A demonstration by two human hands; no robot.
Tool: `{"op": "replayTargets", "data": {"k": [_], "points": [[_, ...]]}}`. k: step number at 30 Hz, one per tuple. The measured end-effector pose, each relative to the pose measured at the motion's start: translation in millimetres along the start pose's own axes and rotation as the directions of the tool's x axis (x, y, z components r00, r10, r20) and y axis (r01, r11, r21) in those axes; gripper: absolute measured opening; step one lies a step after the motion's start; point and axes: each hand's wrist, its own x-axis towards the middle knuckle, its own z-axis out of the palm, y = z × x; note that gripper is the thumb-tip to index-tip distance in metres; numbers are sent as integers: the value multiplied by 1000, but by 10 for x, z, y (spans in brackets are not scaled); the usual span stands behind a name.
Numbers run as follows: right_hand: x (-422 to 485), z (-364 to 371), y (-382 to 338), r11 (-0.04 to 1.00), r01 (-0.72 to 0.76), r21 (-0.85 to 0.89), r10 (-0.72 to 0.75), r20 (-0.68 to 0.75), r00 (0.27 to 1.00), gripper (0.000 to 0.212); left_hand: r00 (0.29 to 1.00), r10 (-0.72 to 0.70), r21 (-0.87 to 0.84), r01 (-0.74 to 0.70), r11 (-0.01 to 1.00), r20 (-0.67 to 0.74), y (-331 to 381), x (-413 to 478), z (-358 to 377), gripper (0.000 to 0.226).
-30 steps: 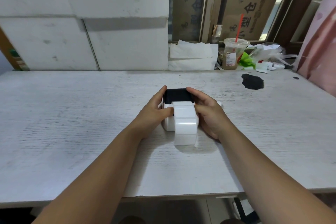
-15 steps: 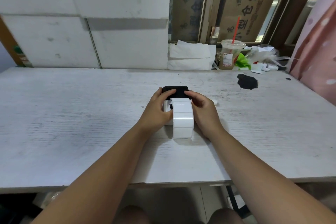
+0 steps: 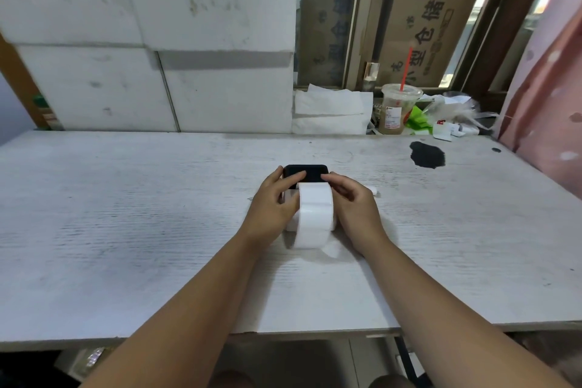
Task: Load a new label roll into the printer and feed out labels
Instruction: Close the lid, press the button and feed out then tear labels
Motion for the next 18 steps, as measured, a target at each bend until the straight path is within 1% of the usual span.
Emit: {"op": "replayTargets", "data": {"k": [3, 8, 10, 12, 13, 15, 16, 17, 18], "points": [[4, -9, 11, 998, 43, -55, -42, 18, 999, 21, 997, 76, 49, -75, 996, -18, -30, -20, 33, 45], [15, -6, 42, 999, 44, -21, -43, 49, 998, 21, 997, 77, 41, -75, 996, -27, -31, -1, 32, 44], [16, -8, 59, 999, 44, -14, -43, 57, 997, 24, 995, 91, 42, -89, 995, -43, -43, -3, 41, 40], [15, -9, 50, 999, 51, -3, -50, 65, 997, 26, 987, 116, 33, -113, 993, -113, -29, -18, 62, 34], [14, -6, 47, 999, 51, -5, -50, 64, 997, 25, 981, 103, 2, -104, 995, -166, -10, -33, 76, 31], [17, 3, 40, 999, 45, -19, -43, 63, 997, 21, 972, 10, -68, -27, 997, -233, 82, -58, 100, 22], [18, 4, 41, 999, 45, -28, -43, 61, 997, 20, 968, 29, -20, -35, 999, -248, 104, -73, 109, 16], [20, 2, 46, 998, 49, -40, -47, 59, 997, 19, 959, 114, 92, -93, 991, -260, 109, -88, 109, 12], [18, -3, 46, 997, 54, -62, -51, 56, 997, 17, 936, 257, 251, -196, 948, -240, 96, -98, 97, 12]]}}
